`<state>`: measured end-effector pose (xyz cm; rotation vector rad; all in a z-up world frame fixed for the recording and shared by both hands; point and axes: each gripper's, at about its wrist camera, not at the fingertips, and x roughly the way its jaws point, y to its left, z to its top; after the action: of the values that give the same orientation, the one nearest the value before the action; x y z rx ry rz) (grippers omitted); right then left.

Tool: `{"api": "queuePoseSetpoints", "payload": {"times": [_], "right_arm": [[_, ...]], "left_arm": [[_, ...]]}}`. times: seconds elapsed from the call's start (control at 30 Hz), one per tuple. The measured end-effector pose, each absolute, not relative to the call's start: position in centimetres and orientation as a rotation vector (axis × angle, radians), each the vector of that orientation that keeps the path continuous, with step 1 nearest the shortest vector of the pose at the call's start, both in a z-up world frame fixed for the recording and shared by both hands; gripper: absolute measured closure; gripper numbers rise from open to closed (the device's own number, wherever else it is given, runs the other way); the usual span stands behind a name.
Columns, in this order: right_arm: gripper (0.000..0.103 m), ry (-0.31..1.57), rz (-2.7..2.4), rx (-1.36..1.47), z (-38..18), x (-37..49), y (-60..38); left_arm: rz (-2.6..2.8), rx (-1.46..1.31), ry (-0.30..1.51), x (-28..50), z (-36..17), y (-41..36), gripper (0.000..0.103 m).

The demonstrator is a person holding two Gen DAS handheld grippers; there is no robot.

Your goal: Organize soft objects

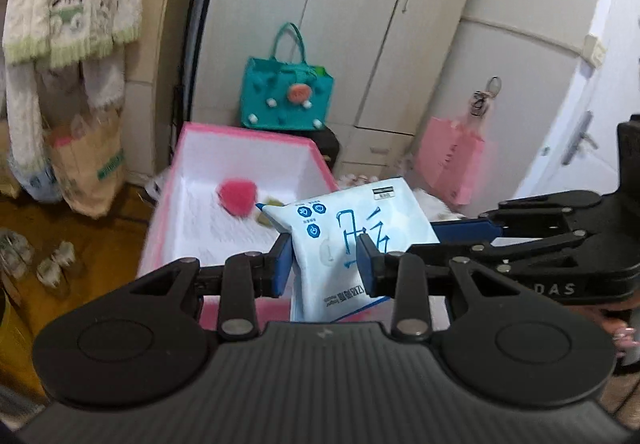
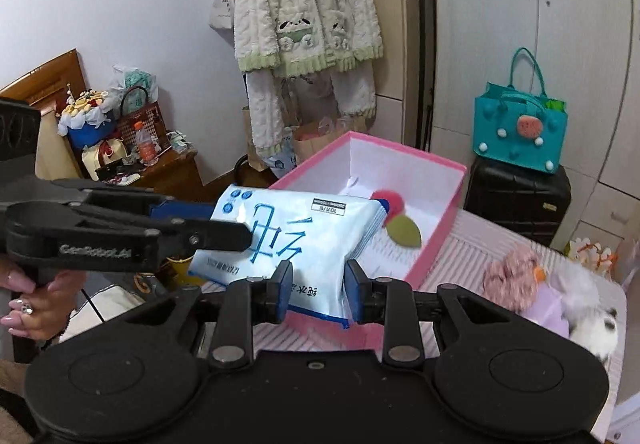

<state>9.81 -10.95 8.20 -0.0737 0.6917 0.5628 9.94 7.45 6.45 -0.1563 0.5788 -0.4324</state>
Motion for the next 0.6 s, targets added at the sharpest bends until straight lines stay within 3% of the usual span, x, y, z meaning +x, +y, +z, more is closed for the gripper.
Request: {"api": "queuePoseSetpoints", "payload": {"times": [0.23, 0.6], "right_arm": [[0.069, 0.694, 0.530, -0.088, 7.2, 15.8, -9.6], [0.069, 0.809, 0.478, -0.056, 2.4, 24.6, -9.2]], "left_arm": [[-0.382, -0.111, 0.627, 17.2, 5.3, 7.5, 0.069], [-0.370, -0.046, 0.868, 26.9, 1.8, 6.4, 0.070]]}}
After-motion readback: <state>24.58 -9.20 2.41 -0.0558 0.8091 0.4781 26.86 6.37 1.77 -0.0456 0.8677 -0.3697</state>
